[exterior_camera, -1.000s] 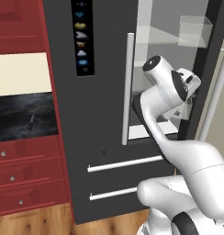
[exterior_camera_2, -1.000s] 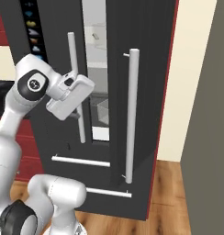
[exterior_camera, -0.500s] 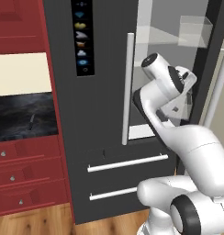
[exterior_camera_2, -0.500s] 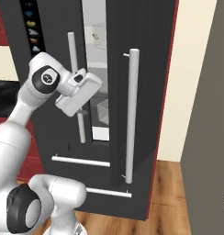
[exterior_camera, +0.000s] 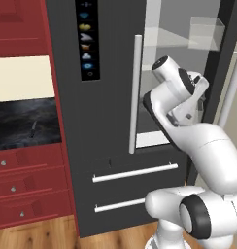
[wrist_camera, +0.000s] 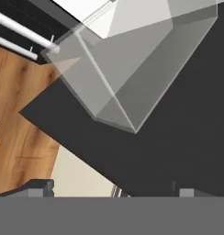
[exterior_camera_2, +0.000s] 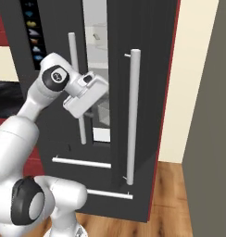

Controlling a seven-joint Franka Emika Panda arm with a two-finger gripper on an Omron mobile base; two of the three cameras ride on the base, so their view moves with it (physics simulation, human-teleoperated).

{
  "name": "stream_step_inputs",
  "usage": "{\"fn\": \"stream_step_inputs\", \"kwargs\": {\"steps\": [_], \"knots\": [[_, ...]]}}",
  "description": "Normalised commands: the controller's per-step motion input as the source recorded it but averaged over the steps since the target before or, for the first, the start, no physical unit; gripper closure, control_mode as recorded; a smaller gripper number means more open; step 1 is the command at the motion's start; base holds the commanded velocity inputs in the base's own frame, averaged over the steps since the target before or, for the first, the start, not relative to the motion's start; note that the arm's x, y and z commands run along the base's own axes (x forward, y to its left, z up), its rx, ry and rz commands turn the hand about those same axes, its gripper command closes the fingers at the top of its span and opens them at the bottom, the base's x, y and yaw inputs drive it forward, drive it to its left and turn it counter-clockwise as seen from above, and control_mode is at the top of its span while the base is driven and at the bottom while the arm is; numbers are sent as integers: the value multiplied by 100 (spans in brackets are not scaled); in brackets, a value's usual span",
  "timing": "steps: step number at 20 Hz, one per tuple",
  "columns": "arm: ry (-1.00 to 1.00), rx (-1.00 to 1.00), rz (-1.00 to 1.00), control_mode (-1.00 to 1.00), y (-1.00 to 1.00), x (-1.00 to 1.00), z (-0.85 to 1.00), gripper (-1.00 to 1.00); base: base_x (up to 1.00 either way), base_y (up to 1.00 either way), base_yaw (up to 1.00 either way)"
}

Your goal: Retrieve the butter from the fridge and place it on a plate on the dining table. Then retrieve the butter knife by the fridge and place it near the plate.

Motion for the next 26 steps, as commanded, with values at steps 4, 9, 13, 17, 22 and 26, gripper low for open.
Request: {"fn": "stream_step_inputs", "kwargs": {"steps": [4,9,13,17,22,26], "knots": [[13,-6,0,-100,-20,16,-5,-100,0,0,0],[18,-19,2,-100,-31,15,0,-100,0,0,0],[19,-10,3,-100,-41,6,0,-100,0,0,0],[17,-1,0,-100,-69,-13,9,-100,0,0,0],[10,0,0,-100,-84,-45,12,-100,0,0,0],[9,0,0,-100,-75,-37,2,-100,0,0,0]]}}
